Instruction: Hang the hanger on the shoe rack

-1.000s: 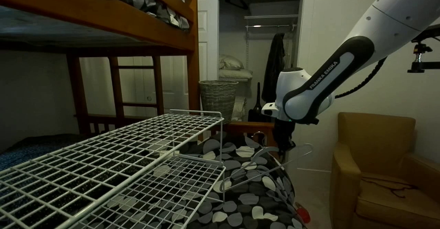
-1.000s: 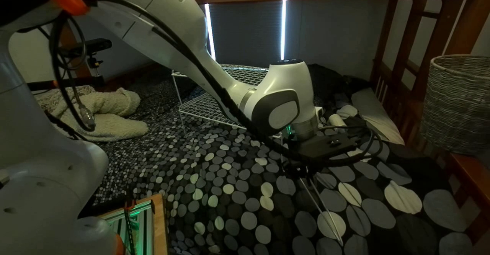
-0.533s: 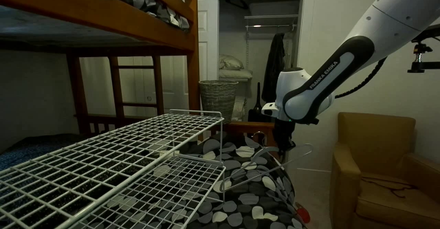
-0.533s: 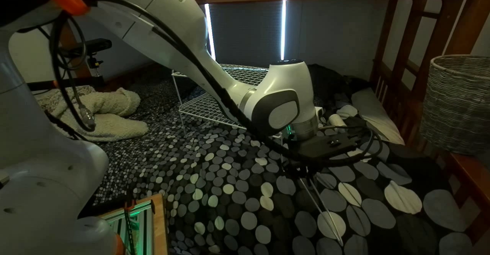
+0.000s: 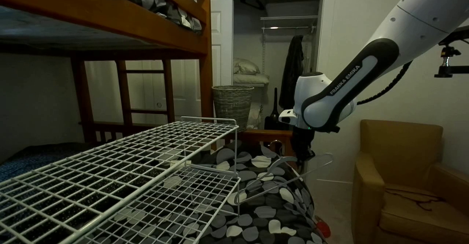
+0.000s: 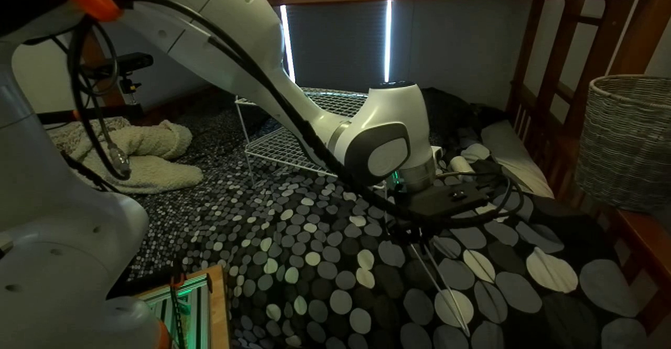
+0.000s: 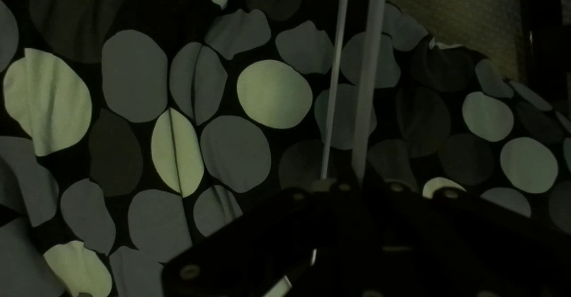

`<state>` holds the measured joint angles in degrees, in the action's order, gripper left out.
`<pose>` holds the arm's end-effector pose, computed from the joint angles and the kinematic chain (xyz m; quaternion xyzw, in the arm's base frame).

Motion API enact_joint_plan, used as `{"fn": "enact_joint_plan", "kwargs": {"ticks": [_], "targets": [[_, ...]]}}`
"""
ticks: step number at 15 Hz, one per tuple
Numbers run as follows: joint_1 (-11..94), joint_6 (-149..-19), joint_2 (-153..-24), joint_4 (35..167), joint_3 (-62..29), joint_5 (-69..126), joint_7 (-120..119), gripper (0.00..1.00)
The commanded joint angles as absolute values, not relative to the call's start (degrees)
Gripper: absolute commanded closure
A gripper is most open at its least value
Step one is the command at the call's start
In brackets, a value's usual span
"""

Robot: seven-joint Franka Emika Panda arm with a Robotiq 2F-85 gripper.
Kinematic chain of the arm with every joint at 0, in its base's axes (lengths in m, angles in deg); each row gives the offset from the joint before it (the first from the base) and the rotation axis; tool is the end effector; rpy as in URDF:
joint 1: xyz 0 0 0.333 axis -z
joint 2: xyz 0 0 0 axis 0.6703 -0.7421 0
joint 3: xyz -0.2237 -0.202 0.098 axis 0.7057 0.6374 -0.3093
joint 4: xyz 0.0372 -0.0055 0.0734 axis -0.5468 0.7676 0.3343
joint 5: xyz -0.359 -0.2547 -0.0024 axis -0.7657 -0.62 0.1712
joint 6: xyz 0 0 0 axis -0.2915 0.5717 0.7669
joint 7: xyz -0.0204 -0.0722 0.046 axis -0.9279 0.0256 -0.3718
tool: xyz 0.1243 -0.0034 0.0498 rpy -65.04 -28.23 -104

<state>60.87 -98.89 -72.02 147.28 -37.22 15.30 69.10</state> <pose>0.5420 -0.0180 0.2652 0.7799 0.6131 0.0348 0.1210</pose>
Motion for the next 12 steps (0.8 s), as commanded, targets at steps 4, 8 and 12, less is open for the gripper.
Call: {"fn": "enact_joint_plan", "kwargs": {"ticks": [4,8,12], "targets": [[54.19,-98.74,-72.05,147.17,-30.62,15.23,68.94,0.95],[51.44,-97.59,-70.66,146.42,-27.81,16.33,68.92,0.95],[49.9,-96.67,-69.15,146.35,-26.59,16.65,69.1,0.99]]}}
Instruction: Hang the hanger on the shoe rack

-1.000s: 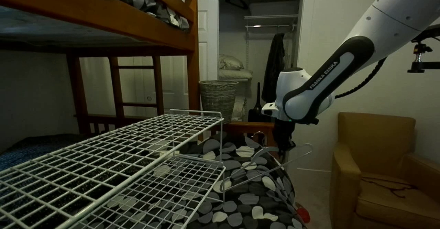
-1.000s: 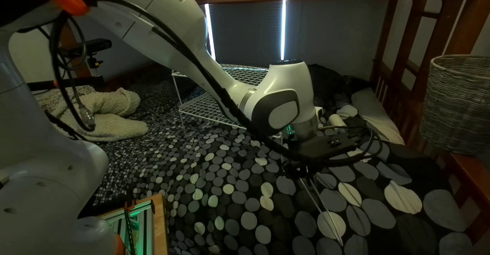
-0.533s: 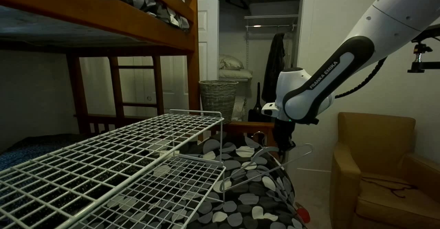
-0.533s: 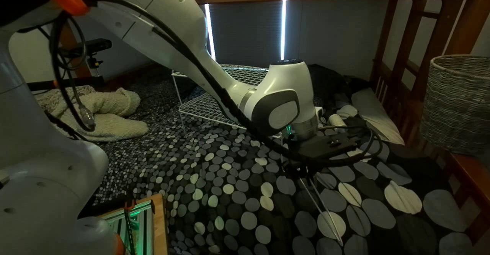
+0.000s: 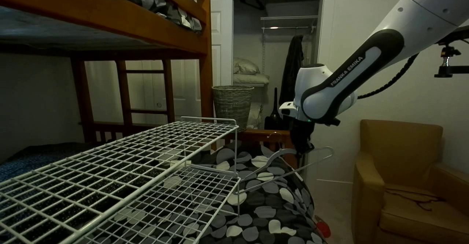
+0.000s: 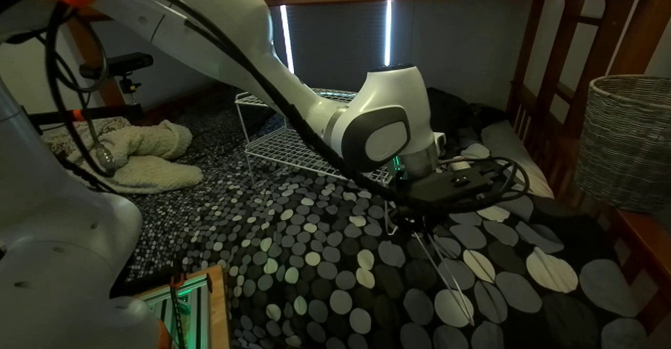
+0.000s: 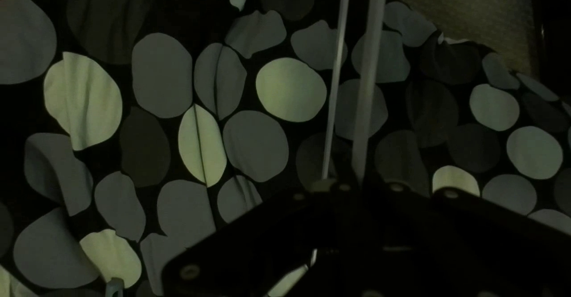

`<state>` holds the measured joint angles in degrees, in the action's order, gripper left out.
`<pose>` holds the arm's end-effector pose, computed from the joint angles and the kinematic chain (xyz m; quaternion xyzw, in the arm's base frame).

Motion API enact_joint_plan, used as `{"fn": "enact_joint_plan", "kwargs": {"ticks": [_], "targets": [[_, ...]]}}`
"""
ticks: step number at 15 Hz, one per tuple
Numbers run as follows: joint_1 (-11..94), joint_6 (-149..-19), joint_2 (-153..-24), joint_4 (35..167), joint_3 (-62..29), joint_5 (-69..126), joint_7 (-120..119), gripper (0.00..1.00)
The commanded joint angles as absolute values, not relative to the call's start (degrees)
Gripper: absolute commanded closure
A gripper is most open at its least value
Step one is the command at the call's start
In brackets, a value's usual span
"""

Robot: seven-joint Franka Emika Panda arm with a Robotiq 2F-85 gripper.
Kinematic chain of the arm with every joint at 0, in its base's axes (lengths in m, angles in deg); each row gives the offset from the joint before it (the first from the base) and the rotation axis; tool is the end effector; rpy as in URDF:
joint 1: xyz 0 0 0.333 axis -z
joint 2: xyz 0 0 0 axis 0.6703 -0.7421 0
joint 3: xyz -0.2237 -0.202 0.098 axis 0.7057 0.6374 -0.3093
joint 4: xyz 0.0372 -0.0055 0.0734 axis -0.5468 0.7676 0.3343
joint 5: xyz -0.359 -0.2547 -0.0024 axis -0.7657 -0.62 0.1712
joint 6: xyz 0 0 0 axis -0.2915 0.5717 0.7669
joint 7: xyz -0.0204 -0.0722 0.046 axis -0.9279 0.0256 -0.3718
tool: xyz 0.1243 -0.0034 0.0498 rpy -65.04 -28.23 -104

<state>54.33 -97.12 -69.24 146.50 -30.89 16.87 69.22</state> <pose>0.5463 -0.0180 0.2943 0.7855 0.6033 0.0466 0.1300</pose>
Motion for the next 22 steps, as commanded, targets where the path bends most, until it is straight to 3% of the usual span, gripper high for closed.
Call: {"fn": "enact_joint_plan", "kwargs": {"ticks": [1,12,22], "targets": [[48.96,-96.43,-68.78,146.39,-25.72,17.26,69.59,0.99],[45.4,-80.88,-62.61,143.07,-19.85,14.54,84.33,0.99],[40.25,-64.71,-60.65,137.57,-21.19,17.99,94.02,0.99]]}}
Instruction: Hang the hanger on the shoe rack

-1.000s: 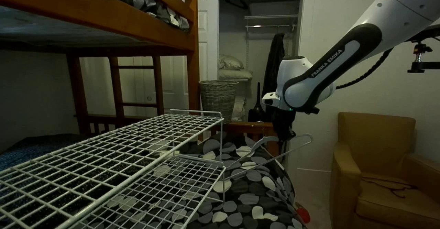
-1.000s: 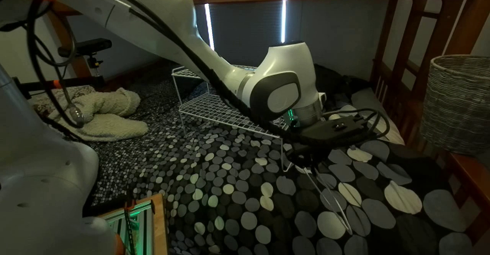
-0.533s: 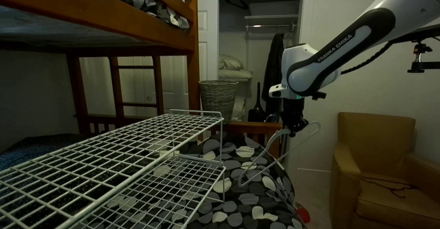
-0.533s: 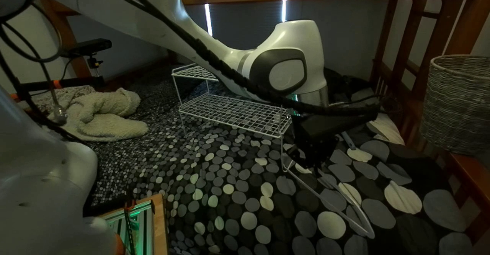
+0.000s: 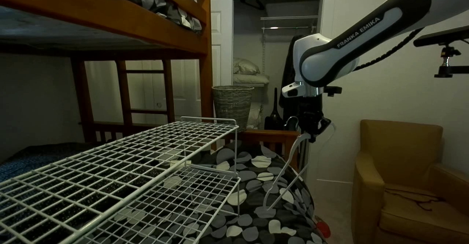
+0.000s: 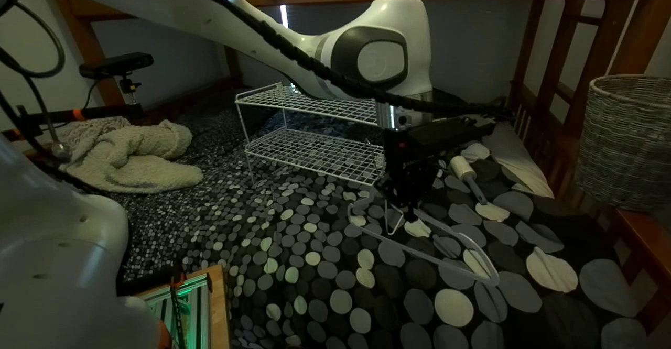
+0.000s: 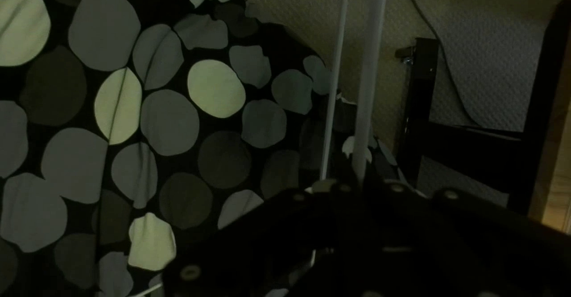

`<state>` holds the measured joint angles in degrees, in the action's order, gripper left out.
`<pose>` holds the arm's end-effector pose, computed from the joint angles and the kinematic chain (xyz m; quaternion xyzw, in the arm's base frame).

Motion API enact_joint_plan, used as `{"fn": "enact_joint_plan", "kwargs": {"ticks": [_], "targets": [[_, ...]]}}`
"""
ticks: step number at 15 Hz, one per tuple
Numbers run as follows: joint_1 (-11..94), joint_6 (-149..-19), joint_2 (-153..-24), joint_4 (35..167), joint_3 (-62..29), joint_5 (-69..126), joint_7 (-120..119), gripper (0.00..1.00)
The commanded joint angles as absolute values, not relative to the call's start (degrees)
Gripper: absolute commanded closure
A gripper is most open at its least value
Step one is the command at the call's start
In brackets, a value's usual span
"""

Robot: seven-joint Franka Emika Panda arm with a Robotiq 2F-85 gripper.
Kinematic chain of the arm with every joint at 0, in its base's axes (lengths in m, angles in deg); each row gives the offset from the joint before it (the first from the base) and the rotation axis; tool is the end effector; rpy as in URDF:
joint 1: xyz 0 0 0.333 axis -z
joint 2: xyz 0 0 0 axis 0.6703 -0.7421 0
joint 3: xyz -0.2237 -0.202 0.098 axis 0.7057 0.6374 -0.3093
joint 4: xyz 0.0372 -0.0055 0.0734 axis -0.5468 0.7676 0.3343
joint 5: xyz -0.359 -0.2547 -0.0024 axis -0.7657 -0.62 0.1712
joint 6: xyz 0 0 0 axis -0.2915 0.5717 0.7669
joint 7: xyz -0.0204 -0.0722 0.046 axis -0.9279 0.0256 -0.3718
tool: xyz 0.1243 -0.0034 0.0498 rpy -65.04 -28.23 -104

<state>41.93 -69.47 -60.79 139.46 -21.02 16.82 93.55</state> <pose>0.5272 -0.0123 0.3874 0.6539 0.7486 -0.0724 0.0828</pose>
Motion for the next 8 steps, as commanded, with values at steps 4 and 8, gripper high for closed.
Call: {"fn": "enact_joint_plan", "kwargs": {"ticks": [4,8], "targets": [[38.56,-57.07,-63.09,132.94,-22.57,19.8,89.76,0.99],[37.55,-51.77,-66.59,128.15,-23.9,21.4,82.61,0.99]]}}
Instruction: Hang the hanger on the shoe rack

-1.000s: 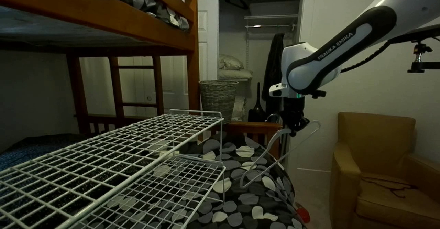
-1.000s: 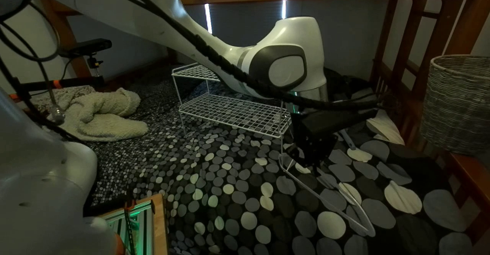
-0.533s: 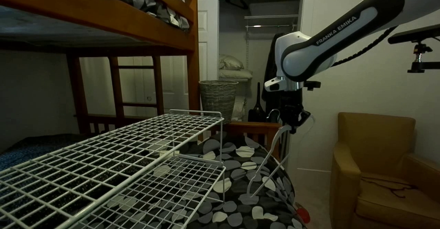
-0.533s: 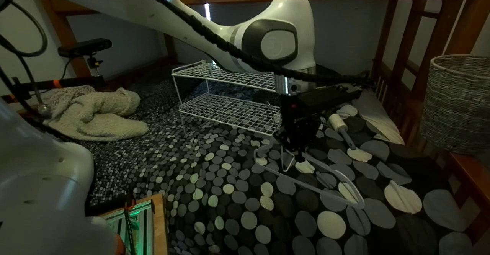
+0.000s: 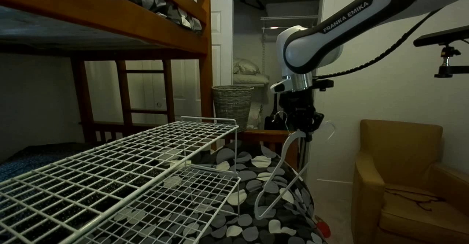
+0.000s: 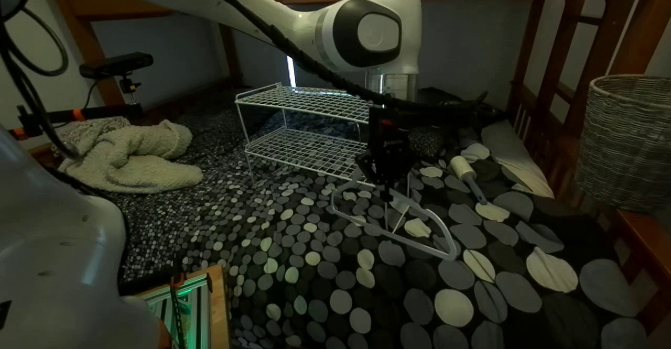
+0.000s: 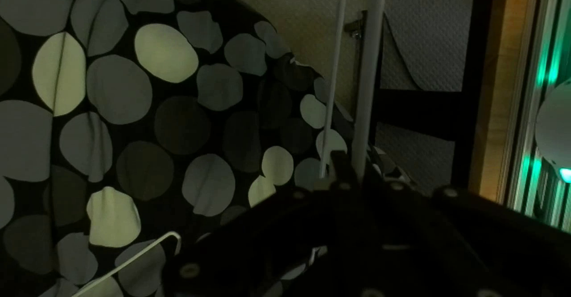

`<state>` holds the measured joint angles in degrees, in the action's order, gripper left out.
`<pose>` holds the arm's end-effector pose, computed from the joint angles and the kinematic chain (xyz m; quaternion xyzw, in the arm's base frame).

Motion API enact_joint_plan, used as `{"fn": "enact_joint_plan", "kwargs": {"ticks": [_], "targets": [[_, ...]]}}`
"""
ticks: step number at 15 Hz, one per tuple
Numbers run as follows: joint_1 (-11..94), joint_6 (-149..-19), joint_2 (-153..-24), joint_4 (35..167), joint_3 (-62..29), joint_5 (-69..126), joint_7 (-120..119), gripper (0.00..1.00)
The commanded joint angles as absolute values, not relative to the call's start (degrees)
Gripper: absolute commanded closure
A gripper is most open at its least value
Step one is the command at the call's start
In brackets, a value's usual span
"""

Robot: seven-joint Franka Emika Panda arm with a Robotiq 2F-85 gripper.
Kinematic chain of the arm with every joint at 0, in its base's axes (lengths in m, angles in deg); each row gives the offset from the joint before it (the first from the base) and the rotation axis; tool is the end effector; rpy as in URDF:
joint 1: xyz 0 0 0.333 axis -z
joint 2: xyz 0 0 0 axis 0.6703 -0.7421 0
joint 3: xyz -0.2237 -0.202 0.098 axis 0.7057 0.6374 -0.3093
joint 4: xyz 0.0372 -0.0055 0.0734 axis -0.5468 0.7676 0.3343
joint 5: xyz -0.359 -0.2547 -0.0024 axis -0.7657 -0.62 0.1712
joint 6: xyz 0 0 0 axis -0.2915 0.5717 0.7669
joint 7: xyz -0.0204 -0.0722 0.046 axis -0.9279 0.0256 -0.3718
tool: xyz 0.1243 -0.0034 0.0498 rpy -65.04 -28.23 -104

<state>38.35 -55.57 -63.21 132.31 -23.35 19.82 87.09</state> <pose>0.5274 0.0396 0.4085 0.6773 0.7256 -0.1176 0.0305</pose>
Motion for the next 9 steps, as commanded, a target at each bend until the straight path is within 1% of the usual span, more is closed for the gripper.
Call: {"fn": "enact_joint_plan", "kwargs": {"ticks": [1,6,7,9], "targets": [[37.4,-51.25,-67.42,127.16,-24.27,21.43,80.76,0.99],[36.52,-47.81,-72.71,120.61,-25.64,23.47,75.56,0.99],[36.82,-50.45,-70.03,124.16,-25.41,22.17,77.35,0.95],[36.72,-49.75,-71.73,122.19,-25.81,22.64,76.56,0.95]]}}
